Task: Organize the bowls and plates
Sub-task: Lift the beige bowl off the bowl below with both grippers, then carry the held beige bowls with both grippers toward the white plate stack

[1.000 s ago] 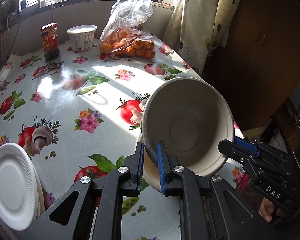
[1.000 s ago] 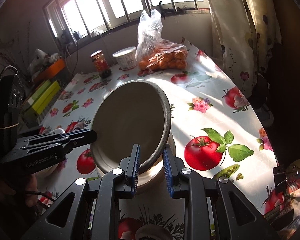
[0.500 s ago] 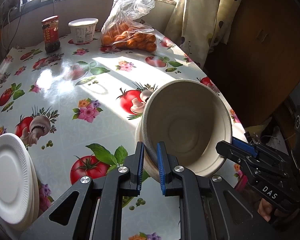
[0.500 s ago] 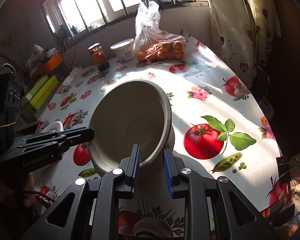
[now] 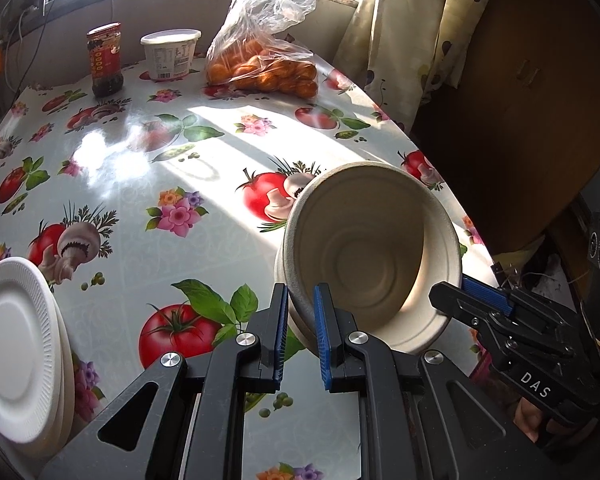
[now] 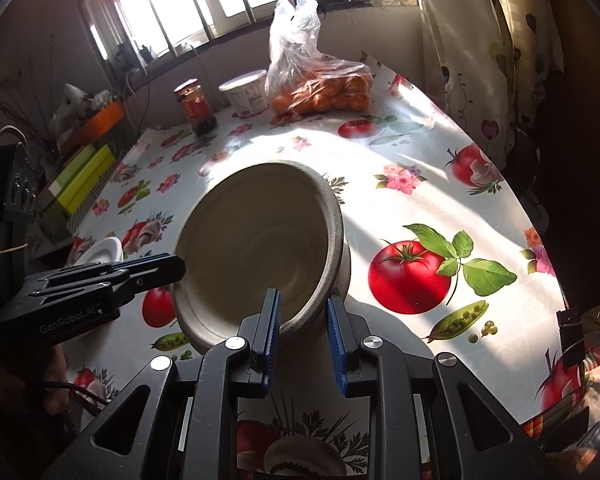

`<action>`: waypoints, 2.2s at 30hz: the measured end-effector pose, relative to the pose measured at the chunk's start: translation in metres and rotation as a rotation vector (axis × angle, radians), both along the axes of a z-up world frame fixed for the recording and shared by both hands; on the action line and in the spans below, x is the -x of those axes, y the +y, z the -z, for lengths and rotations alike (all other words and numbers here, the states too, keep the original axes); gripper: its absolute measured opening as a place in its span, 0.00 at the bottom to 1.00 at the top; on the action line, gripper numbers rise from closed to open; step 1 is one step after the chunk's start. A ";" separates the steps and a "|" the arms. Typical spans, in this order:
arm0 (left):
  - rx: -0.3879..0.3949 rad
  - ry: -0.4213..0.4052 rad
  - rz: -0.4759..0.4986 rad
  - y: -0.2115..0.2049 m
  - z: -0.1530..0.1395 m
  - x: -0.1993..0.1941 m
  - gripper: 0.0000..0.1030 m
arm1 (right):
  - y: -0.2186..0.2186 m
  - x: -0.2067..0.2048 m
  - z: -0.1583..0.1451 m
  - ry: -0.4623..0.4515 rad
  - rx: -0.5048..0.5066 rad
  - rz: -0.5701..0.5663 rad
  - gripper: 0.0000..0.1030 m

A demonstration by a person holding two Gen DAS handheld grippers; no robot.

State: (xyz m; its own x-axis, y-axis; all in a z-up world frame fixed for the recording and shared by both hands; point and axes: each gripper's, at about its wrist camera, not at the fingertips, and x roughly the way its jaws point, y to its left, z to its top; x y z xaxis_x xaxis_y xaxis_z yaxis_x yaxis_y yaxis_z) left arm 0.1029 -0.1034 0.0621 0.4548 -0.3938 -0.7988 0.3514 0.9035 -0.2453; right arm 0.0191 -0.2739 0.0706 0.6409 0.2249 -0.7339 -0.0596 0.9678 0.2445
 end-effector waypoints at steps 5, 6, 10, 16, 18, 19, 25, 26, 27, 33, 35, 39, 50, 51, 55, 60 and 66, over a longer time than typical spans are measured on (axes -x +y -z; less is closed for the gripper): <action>-0.002 0.002 -0.002 0.000 0.001 0.000 0.13 | 0.000 0.000 0.000 0.000 0.001 0.001 0.22; -0.002 0.002 -0.002 -0.001 0.001 0.000 0.13 | 0.000 0.000 0.001 0.000 0.000 0.001 0.22; -0.002 0.003 -0.003 -0.001 0.001 0.000 0.13 | 0.000 -0.001 0.001 0.000 0.001 0.001 0.22; -0.006 -0.001 -0.003 -0.001 0.002 0.000 0.13 | 0.000 -0.001 0.001 0.001 0.002 0.002 0.22; -0.007 -0.001 -0.003 -0.002 0.002 0.000 0.13 | 0.000 -0.001 0.001 0.001 0.001 0.001 0.22; -0.007 -0.002 -0.002 -0.002 0.002 0.000 0.13 | 0.000 -0.001 0.001 0.001 0.001 0.001 0.22; -0.011 -0.003 -0.002 -0.002 0.002 0.001 0.14 | 0.000 -0.001 0.002 0.002 0.002 0.002 0.22; -0.011 -0.003 -0.002 -0.002 0.003 0.001 0.14 | -0.001 -0.001 0.002 0.001 0.002 0.002 0.23; -0.010 -0.002 -0.002 -0.002 0.003 0.001 0.14 | -0.001 -0.001 0.002 0.002 0.002 0.002 0.23; -0.011 -0.003 -0.002 -0.002 0.002 0.001 0.14 | -0.001 -0.002 0.003 0.003 0.003 0.004 0.24; -0.012 -0.003 -0.002 -0.002 0.002 0.001 0.14 | -0.002 -0.002 0.003 0.003 0.002 0.004 0.24; -0.013 -0.003 -0.003 -0.002 0.002 0.001 0.14 | -0.002 -0.002 0.003 0.003 0.002 0.004 0.25; -0.017 0.001 -0.006 0.001 0.003 0.000 0.14 | -0.005 -0.003 0.005 0.005 0.004 0.008 0.34; -0.017 0.001 -0.006 0.001 0.003 -0.001 0.14 | -0.004 -0.003 0.004 0.006 0.004 0.008 0.35; -0.018 -0.001 -0.006 0.000 0.003 0.000 0.14 | -0.008 -0.003 0.007 0.006 0.003 0.009 0.36; -0.019 -0.011 -0.001 0.001 0.003 -0.001 0.22 | -0.010 -0.004 0.006 0.000 -0.001 0.011 0.45; -0.010 -0.038 0.009 0.009 0.001 -0.001 0.26 | -0.014 -0.001 0.000 -0.020 -0.016 0.028 0.52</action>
